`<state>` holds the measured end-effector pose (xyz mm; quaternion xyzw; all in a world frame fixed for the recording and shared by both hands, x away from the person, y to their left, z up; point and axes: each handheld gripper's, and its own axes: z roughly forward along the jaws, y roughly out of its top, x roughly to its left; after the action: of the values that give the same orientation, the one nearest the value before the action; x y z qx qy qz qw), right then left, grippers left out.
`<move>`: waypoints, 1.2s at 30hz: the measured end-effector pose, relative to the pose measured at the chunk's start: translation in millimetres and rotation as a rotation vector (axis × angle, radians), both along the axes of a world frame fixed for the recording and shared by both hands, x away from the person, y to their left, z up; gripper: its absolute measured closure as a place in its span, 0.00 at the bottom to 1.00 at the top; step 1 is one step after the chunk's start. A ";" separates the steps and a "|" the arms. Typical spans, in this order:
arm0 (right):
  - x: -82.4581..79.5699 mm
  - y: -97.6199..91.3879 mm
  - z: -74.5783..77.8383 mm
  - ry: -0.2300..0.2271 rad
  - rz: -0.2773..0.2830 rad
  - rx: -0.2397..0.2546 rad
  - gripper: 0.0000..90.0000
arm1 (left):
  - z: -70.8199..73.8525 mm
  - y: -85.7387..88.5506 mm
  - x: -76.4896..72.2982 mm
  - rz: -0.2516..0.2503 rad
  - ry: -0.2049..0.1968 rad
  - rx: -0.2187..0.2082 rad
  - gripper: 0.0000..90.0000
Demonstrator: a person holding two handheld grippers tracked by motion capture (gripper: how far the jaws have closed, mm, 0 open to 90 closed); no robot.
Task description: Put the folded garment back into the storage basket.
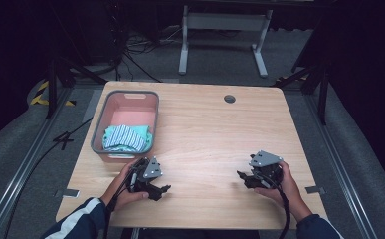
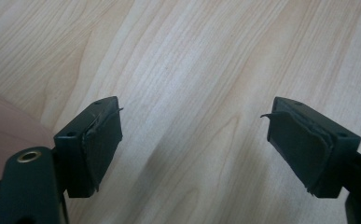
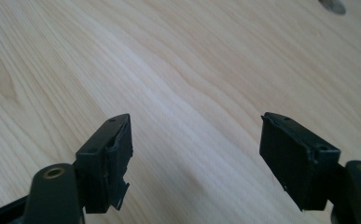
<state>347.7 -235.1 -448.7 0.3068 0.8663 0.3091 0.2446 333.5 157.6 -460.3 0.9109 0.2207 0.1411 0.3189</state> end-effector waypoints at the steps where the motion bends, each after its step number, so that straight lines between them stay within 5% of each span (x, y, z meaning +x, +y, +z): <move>1: -1.4 -3.6 -2.6 0.004 -0.004 0.006 0.29 | -1.3 1.3 -1.5 0.001 0.002 -0.012 0.20; 11: -17.6 -37.4 -26.0 0.081 -0.060 0.075 0.27 | -12.7 17.3 -7.5 0.028 0.048 -0.024 0.19; 17: -22.8 -62.3 -37.1 0.129 -0.089 0.216 0.24 | -20.2 30.8 -10.0 0.080 0.097 -0.097 0.17; 19: -25.0 -69.1 -37.6 0.130 -0.090 0.213 0.21 | -23.0 36.5 -11.7 0.082 0.081 -0.123 0.16; 36: -22.6 -70.3 -38.0 0.132 -0.092 0.209 0.18 | -22.9 38.6 -12.8 0.078 0.084 -0.118 0.16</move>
<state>325.1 -305.4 -486.7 0.3899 0.8286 0.3651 0.1676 320.7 196.1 -483.2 0.8862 0.2773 0.1020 0.3569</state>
